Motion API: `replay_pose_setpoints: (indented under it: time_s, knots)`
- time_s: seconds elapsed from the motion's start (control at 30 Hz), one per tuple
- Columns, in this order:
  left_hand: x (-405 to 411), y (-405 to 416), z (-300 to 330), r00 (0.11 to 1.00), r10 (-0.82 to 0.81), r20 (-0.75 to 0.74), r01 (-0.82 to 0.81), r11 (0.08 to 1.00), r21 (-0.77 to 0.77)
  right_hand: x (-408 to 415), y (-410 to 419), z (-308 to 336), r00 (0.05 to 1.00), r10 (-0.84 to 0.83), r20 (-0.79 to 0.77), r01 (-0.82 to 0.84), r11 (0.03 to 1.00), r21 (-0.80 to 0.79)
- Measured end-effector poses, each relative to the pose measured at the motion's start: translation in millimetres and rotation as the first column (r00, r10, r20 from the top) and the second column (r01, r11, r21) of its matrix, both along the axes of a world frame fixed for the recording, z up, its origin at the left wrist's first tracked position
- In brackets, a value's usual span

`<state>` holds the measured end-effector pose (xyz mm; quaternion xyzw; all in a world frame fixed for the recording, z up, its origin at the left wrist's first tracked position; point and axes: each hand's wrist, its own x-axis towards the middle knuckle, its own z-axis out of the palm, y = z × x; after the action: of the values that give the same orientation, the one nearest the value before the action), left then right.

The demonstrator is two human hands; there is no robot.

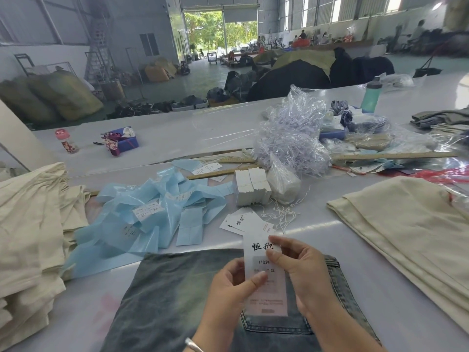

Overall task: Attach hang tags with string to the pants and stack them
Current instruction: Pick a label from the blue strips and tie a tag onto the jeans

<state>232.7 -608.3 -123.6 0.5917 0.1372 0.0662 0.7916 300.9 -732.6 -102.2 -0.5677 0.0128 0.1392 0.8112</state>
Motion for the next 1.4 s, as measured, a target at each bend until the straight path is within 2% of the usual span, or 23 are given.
replay_pose_setpoints:
  time_s: [0.13, 0.2, 0.3, 0.4, 0.47, 0.6, 0.67, 0.73, 0.87, 0.97, 1.07, 1.13, 1.17, 1.27, 1.33, 1.4]
  knots:
    - [20, 5, -9, 0.998, 0.017, -0.054, -0.017, 1.000, -0.006, 17, 11, -17, 0.999, -0.013, 0.030, 0.015, 0.996, -0.088]
    - [32, 10, -14, 0.995, 0.056, -0.083, -0.052, 0.998, 0.041, 41, 9, -33, 0.994, -0.041, 0.096, 0.066, 0.958, -0.277]
    - [51, 22, -24, 0.979, 0.148, -0.138, -0.137, 0.987, 0.087, 89, -5, -62, 0.967, -0.008, 0.255, 0.176, 0.744, -0.644]
    - [69, 34, -33, 0.957, 0.234, -0.168, -0.215, 0.969, 0.125, 135, -22, -87, 0.948, 0.081, 0.308, 0.219, 0.538, -0.814]
    - [81, 39, -40, 0.940, 0.288, -0.182, -0.261, 0.953, 0.155, 160, -23, -97, 0.932, 0.224, 0.284, 0.168, 0.428, -0.888]
    - [99, 45, -51, 0.916, 0.344, -0.208, -0.310, 0.934, 0.181, 189, -6, -105, 0.865, 0.480, 0.145, 0.005, 0.281, -0.960]
    - [104, 47, -53, 0.917, 0.344, -0.204, -0.310, 0.933, 0.182, 198, 2, -108, 0.831, 0.544, 0.112, 0.001, 0.200, -0.980]
    - [107, 50, -55, 0.924, 0.330, -0.193, -0.294, 0.936, 0.196, 204, 6, -115, 0.819, 0.566, 0.094, 0.010, 0.150, -0.989]
    - [106, 51, -58, 0.952, 0.267, -0.153, -0.212, 0.930, 0.301, 210, 5, -129, 0.820, 0.569, 0.060, -0.013, 0.123, -0.992]
    - [100, 50, -59, 0.972, 0.179, -0.149, -0.133, 0.952, 0.276, 213, 5, -134, 0.770, 0.635, 0.052, 0.036, 0.039, -0.999]
    - [97, 50, -60, 0.969, 0.167, -0.182, -0.110, 0.951, 0.288, 213, 6, -135, 0.729, 0.685, 0.015, 0.061, -0.043, -0.997]
    - [94, 51, -61, 0.967, 0.173, -0.188, -0.122, 0.959, 0.256, 210, 8, -131, 0.744, 0.665, 0.068, 0.086, 0.005, -0.996]
    - [92, 52, -60, 0.966, 0.178, -0.188, -0.132, 0.963, 0.234, 208, 10, -125, 0.768, 0.627, 0.132, 0.098, 0.089, -0.991]
    - [85, 53, -55, 0.958, 0.206, -0.199, -0.160, 0.961, 0.224, 193, 12, -100, 0.871, 0.399, 0.286, 0.049, 0.508, -0.860]
    - [80, 53, -50, 0.956, 0.215, -0.201, -0.162, 0.955, 0.248, 175, 11, -78, 0.924, 0.273, 0.266, -0.045, 0.771, -0.636]
    - [74, 49, -46, 0.960, 0.215, -0.179, -0.174, 0.960, 0.219, 155, 7, -55, 0.940, 0.237, 0.245, -0.111, 0.893, -0.435]
